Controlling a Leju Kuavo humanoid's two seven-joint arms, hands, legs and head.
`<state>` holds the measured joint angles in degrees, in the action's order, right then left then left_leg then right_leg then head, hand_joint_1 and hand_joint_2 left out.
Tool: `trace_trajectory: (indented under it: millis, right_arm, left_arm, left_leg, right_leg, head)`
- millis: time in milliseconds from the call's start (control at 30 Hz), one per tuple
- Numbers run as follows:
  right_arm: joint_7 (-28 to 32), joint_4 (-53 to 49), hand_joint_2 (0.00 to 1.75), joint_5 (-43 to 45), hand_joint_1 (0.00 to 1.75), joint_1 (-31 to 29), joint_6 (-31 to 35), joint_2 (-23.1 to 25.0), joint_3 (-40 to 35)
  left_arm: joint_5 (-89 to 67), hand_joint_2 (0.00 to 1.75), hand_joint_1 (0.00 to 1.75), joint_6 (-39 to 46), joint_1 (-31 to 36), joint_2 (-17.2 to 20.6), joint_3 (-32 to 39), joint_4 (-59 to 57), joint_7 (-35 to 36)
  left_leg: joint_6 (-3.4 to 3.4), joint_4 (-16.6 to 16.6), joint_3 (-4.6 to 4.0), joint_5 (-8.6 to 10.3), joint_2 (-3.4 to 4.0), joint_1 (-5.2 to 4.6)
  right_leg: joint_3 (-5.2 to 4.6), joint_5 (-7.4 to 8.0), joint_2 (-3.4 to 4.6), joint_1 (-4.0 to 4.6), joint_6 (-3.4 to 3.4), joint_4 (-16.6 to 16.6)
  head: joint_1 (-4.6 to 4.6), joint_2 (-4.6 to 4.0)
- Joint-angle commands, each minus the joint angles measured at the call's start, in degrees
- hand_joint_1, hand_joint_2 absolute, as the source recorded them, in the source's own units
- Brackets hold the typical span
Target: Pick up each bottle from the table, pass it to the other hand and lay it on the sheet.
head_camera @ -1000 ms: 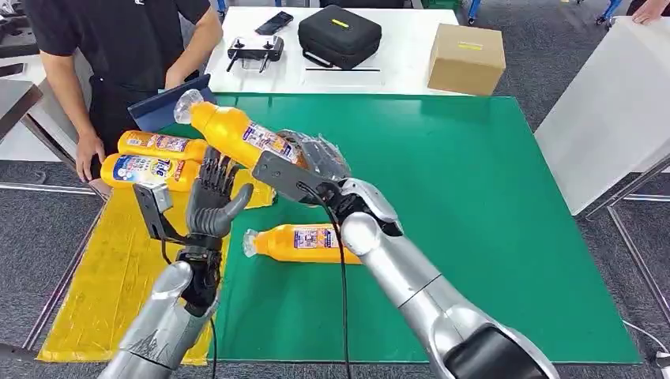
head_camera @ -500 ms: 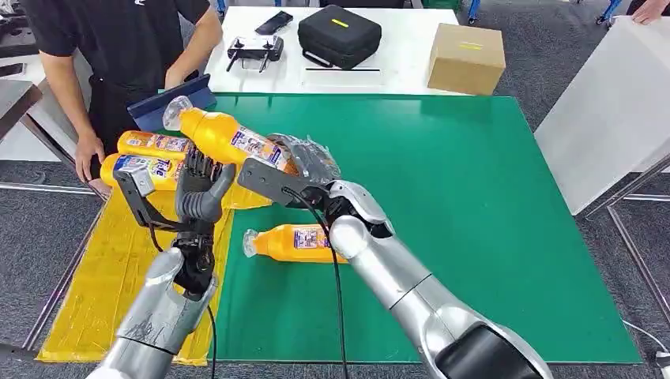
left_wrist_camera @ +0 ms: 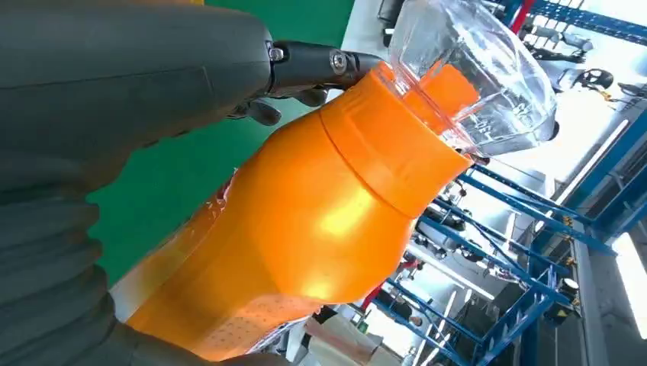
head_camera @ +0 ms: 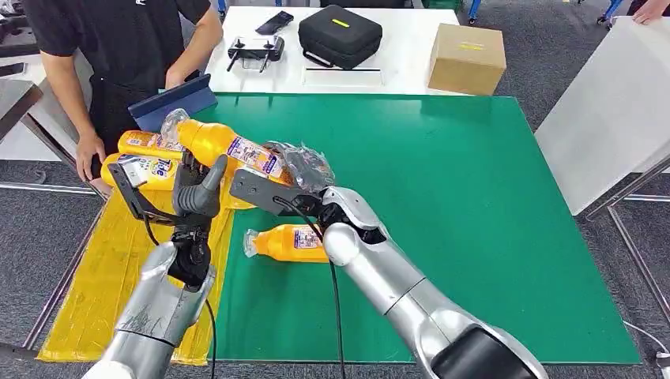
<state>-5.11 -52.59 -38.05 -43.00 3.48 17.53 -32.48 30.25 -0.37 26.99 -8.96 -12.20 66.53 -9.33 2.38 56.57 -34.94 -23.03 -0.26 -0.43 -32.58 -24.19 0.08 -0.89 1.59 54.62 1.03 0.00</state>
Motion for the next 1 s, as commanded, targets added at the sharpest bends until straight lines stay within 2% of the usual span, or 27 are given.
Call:
trace_trajectory:
  millis: [33,200,267,600,900,933,967,1000]
  right_arm:
    - [-0.29,3.71,1.75,-0.02,1.75,-2.89,-0.22,0.28,-2.91]
    - [-0.32,3.56,1.75,-0.02,1.73,-2.9,-0.24,0.32,-2.95]
    - [0.69,-0.99,1.75,0.81,1.75,-1.27,-2.38,-0.07,-4.65]
    - [1.11,-7.27,1.75,3.15,1.73,0.31,-6.76,-0.29,-8.09]
    - [0.17,-8.38,1.75,4.15,1.73,0.48,-7.4,-0.43,-9.36]
    - [0.17,-8.41,1.75,4.18,1.73,0.53,-7.41,-0.44,-9.42]
    - [0.17,-8.56,1.75,4.29,1.71,0.69,-7.43,-0.54,-9.53]
    - [0.16,-8.76,1.75,4.49,1.73,0.84,-7.48,-0.56,-9.57]
  left_arm:
    - [1.1,1.75,0.0,-0.98,3.97,0.07,1.89,-5.1,1.37]
    - [1.11,1.75,0.0,-0.99,4.06,0.16,1.97,-5.27,1.38]
    - [2.84,1.75,0.0,-2.79,4.71,0.32,3.18,-6.88,2.05]
    - [4.82,1.75,0.0,-4.35,5.5,0.17,3.83,-8.53,3.49]
    - [3.86,1.75,0.0,-4.6,5.91,0.0,3.06,-8.42,3.04]
    - [3.89,1.75,0.42,-4.67,5.78,0.02,3.08,-8.32,2.99]
    - [3.92,1.75,1.75,-4.92,5.44,0.03,3.12,-7.89,2.78]
    - [3.93,1.75,1.75,-4.95,5.15,0.01,3.24,-7.54,2.71]
  left_leg:
    - [-0.12,0.01,0.13,-0.05,0.0,0.0]
    - [-0.15,0.02,0.18,-0.08,0.0,0.0]
    - [-0.16,0.04,0.16,-0.08,0.02,0.02]
    - [-0.17,0.03,0.19,-0.1,-0.02,0.03]
    - [-0.1,0.0,0.09,-0.03,-0.01,0.01]
    - [-0.17,0.02,0.22,-0.1,-0.01,0.02]
    - [-0.14,0.0,0.19,-0.07,-0.01,0.0]
    - [-0.2,0.04,0.3,-0.14,-0.01,0.01]
  right_leg:
    - [0.13,-0.05,-0.02,0.0,-0.07,0.01]
    - [0.18,-0.08,-0.02,0.0,-0.09,0.02]
    - [0.17,-0.08,-0.01,0.01,-0.1,0.04]
    - [0.2,-0.11,-0.04,0.01,-0.1,0.06]
    - [0.09,-0.05,-0.03,0.0,-0.06,0.04]
    - [0.22,-0.11,-0.04,0.0,-0.1,0.06]
    - [0.18,-0.09,-0.04,-0.01,-0.08,0.05]
    - [0.29,-0.16,-0.04,-0.01,-0.12,0.09]
  head:
    - [0.0,0.0]
    - [0.0,0.0]
    - [0.0,0.0]
    - [0.0,0.0]
    - [-0.02,0.0]
    - [0.0,0.0]
    - [0.0,0.0]
    - [-0.02,0.0]
